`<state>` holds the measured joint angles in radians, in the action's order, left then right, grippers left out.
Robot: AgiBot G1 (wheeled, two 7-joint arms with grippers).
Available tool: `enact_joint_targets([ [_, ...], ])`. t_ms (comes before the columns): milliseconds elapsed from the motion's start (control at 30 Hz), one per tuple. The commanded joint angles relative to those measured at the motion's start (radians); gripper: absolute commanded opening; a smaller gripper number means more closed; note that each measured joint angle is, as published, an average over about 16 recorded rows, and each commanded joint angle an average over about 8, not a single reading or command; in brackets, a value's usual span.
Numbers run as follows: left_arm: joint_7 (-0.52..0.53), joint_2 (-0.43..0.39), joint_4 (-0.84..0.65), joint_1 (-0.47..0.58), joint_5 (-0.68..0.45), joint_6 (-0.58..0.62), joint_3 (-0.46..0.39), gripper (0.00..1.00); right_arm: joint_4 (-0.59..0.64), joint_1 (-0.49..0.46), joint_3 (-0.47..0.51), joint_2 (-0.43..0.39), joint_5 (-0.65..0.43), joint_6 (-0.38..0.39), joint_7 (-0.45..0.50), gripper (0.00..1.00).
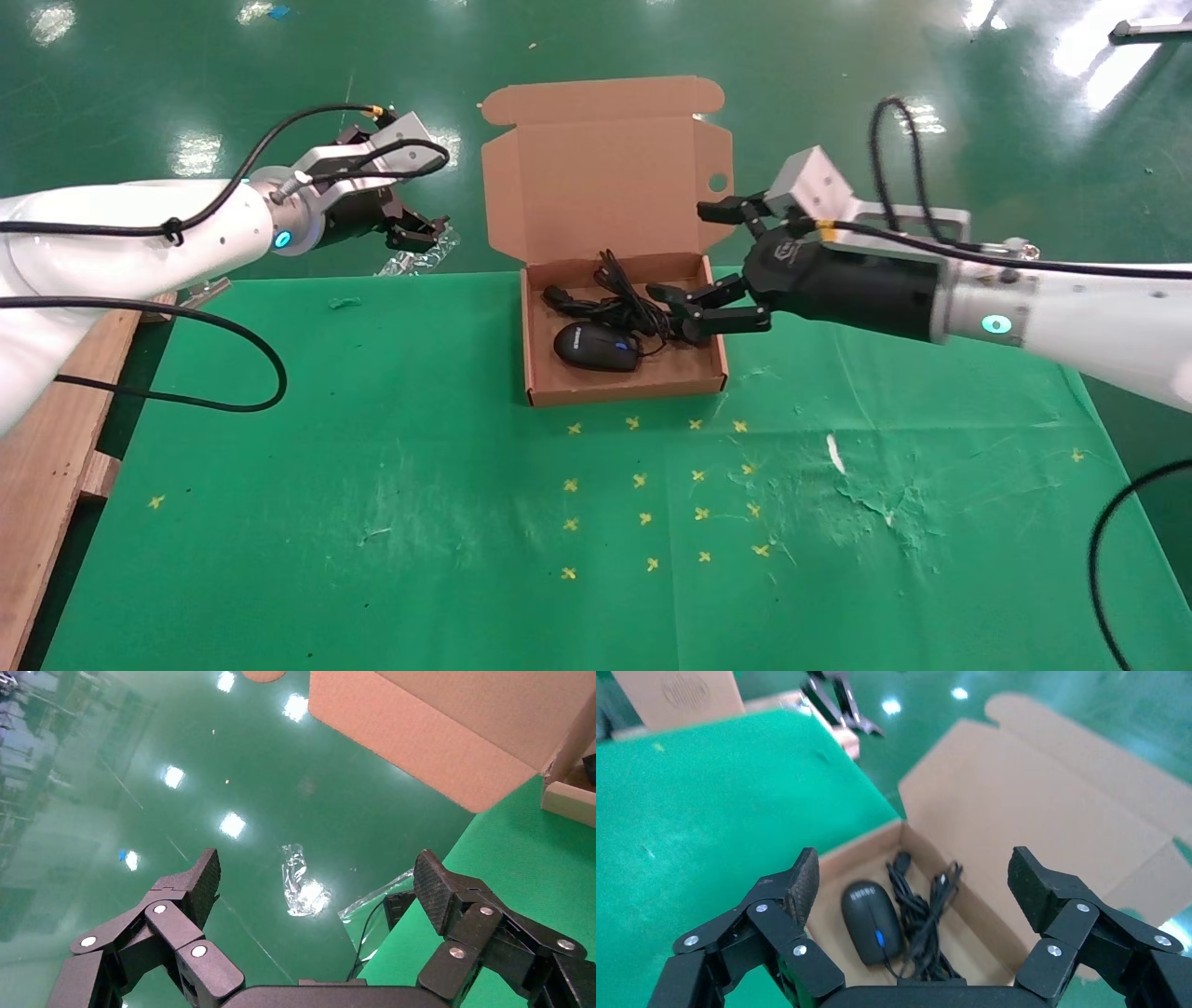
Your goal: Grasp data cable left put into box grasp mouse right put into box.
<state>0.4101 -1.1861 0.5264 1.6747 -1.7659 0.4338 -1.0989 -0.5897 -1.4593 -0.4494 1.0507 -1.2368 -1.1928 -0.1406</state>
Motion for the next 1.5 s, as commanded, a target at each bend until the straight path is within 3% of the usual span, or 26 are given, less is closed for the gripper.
enact_joint_targets([
  [33,0.0,0.0,0.0,0.0,0.0,0.0,0.0,1.0,-0.034,0.019,0.008,-0.021,0.025,-0.015,0.016,1.0],
  [367,-0.009,0.023,0.029,-0.024,0.04,0.041,0.032,1.0,-0.2,0.111,0.049,-0.127,0.146,-0.087,0.095,1.0],
  [1267,-0.108,0.279,0.367,-0.291,0.501,0.514,0.397,1.0,-0.648,0.359,0.159,-0.41,0.473,-0.283,0.306,1.0],
  [1500,-0.134,0.346,0.455,-0.361,0.622,0.638,0.492,1.0,-0.694,0.384,0.169,-0.439,0.506,-0.303,0.328,1.0],
])
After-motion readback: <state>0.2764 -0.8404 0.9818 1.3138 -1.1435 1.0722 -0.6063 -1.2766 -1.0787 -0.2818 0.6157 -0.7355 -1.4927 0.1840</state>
